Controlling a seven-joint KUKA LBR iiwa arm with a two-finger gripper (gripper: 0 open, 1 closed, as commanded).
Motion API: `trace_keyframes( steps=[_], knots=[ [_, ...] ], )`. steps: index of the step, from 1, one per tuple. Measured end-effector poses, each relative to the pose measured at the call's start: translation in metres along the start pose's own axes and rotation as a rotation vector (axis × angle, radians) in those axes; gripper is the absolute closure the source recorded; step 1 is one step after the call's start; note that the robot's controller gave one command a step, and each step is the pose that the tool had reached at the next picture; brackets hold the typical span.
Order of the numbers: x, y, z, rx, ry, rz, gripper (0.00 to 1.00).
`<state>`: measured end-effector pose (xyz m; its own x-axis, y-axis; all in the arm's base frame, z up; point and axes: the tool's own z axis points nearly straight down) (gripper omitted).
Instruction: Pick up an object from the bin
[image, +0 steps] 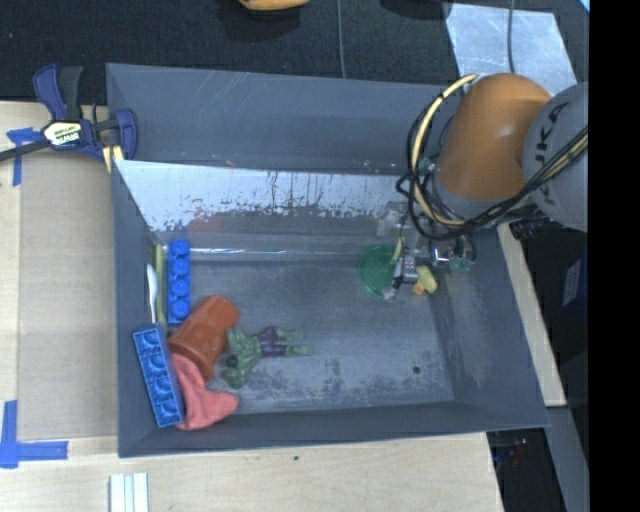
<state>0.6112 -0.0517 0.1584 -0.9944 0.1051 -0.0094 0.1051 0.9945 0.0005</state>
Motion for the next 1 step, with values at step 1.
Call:
trace_keyframes(
  steps=[1],
  knots=[
    [0.0088, -0.0054, -0.0038, 0.002, -0.001, 0.014, 0.0]
  ],
)
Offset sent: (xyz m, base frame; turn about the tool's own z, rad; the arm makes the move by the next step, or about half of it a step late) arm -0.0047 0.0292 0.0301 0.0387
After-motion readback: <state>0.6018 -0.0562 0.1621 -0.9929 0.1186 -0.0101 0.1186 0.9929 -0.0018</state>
